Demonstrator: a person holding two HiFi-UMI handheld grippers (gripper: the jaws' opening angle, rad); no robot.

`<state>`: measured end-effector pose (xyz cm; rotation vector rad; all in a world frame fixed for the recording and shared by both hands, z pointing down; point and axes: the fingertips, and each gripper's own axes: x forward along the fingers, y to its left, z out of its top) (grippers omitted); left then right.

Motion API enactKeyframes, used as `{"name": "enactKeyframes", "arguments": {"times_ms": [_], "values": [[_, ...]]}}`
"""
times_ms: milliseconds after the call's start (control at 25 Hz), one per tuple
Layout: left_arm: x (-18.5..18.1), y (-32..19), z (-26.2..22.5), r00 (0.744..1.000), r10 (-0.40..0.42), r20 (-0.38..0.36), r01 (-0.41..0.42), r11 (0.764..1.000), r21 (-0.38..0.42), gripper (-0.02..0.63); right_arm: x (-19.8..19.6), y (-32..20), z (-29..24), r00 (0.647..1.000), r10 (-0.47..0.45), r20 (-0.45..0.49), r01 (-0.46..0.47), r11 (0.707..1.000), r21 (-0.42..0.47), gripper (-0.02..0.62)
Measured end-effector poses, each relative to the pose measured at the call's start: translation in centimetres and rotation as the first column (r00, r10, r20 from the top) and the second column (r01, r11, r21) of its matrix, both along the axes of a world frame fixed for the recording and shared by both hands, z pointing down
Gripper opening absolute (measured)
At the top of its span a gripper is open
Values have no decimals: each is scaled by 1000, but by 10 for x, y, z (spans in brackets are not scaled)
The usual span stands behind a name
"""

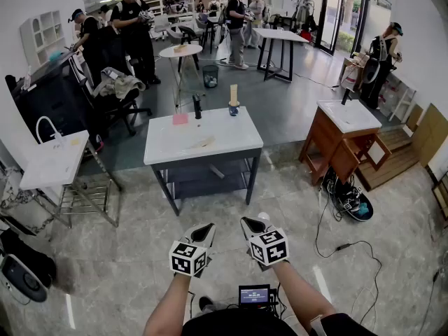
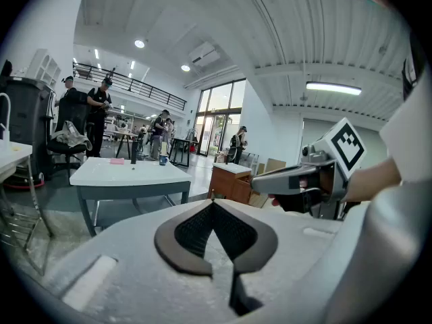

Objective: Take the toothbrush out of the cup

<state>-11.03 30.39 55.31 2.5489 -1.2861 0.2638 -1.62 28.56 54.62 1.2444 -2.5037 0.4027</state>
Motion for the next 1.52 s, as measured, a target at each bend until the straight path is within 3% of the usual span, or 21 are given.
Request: {"name": "enactKeyframes", "arguments": {"times_ms": [560,1000,1520], "values": [[-2,-3,7,1000,5,8,-5,1000,0,9,-1,-4,8,1000,13,6,-13,1000,-21,9],[4,-3,15,996,31,86,-32,999,13,9,3,-3,10,1000,16,8,-16,999,-35,9],[44,-17,19,995,13,102,-14,1000,6,9,55,-20,15,999,50,17,-49,998,-39,9]]}}
